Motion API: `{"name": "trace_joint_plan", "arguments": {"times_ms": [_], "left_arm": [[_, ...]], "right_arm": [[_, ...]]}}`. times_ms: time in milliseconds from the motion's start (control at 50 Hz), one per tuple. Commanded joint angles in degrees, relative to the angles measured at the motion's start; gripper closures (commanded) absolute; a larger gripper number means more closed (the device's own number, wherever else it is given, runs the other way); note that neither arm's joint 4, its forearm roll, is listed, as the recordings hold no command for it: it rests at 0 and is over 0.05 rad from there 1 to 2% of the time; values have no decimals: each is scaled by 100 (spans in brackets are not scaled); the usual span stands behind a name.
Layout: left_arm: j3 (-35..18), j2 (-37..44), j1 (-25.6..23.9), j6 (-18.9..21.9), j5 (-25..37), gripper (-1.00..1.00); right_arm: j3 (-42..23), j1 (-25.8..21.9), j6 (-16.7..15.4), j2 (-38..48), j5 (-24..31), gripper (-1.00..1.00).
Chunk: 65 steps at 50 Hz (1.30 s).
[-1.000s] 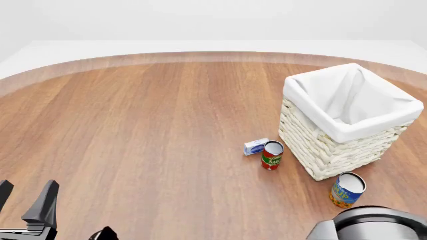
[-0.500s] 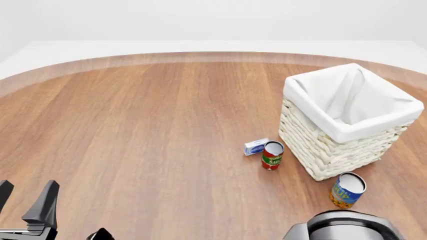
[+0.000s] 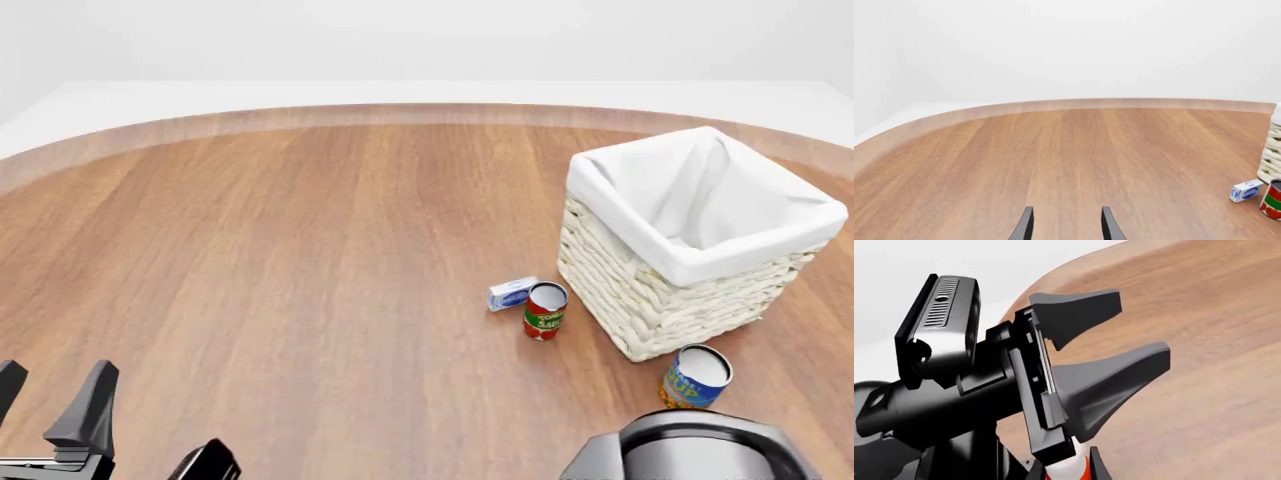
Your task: Pick up the ketchup, and put it in the basket.
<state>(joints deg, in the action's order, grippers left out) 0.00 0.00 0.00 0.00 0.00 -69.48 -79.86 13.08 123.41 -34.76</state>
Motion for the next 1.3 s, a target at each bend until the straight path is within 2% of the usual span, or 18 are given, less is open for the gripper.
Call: {"name": "trace_joint_plan", "arguments": {"times_ms": [20, 280, 900, 1300], "left_arm": [[0, 0, 0, 0, 0, -100], [0, 0, 0, 0, 0, -100], [0, 0, 0, 0, 0, -100], [0, 0, 0, 0, 0, -100]], "right_arm": [[50, 58, 65, -121, 18, 100], [101, 222, 92, -210, -38, 100], [-74, 1100, 300, -256, -216, 100], [-31, 1552, 288, -529, -228, 100]]}}
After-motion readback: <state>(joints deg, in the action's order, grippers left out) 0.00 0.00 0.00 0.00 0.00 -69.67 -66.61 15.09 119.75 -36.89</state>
